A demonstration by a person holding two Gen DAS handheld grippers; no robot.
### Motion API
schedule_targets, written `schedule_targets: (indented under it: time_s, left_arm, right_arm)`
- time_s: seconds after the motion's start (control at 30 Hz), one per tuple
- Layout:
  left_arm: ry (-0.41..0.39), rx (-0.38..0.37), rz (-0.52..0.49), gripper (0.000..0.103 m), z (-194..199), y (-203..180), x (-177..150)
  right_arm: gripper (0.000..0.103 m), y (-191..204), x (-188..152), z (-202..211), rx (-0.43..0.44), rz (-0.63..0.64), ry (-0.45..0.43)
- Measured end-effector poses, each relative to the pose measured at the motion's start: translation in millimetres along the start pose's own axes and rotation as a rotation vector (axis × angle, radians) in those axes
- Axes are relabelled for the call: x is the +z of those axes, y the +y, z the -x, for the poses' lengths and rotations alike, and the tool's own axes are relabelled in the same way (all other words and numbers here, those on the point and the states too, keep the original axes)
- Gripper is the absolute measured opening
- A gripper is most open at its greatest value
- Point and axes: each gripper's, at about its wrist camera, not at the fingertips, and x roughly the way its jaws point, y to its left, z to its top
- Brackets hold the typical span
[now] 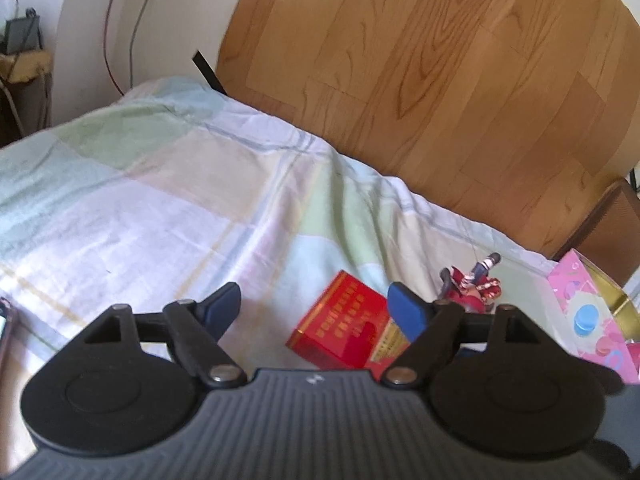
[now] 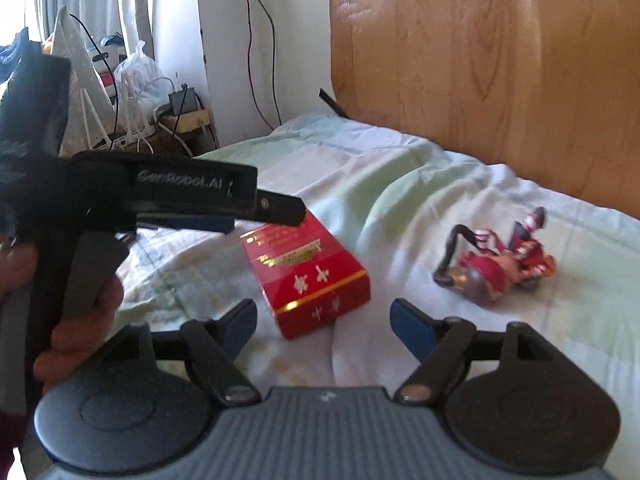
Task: Organize rigid objects
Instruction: 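Close the right gripper on the red cigarette box and lift it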
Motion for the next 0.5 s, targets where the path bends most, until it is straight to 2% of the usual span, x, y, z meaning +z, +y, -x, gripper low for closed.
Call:
schedule_targets:
  time_s: [0.03,0.07,0.1,0.13,0.3,0.5]
  left_arm:
    - [0.011,-0.003,-0.003,0.077,-2,-1,-1]
    - [0.027,-0.008,-0.011,0.065,-4,-3,-3]
    - [0.045,-0.018,-0.017,0.059,-7,-6,-4]
    - [0.052,-0.032,-0.018,0.057,-7,-7,-6]
    - [0.077,-0.074,-0.044,0.056,-1,-27,-19]
    - [0.099,-0.144,-0.143,0.057,11,-82,-50]
  right_arm:
    - [0.074,0,2,-5,-0.001,0.003,0.005]
    - [0.071,-1,3,-9,-0.004,0.006,0.010]
    - [0.062,-1,4,-12,0.001,0.010,0.021]
    - [0.062,-2,3,-13,0.008,0.011,0.034]
    - [0.062,-8,-14,9,-0.014,0.010,0.027]
    - [0.062,-34,-46,60,-0.066,-0.067,0.023]
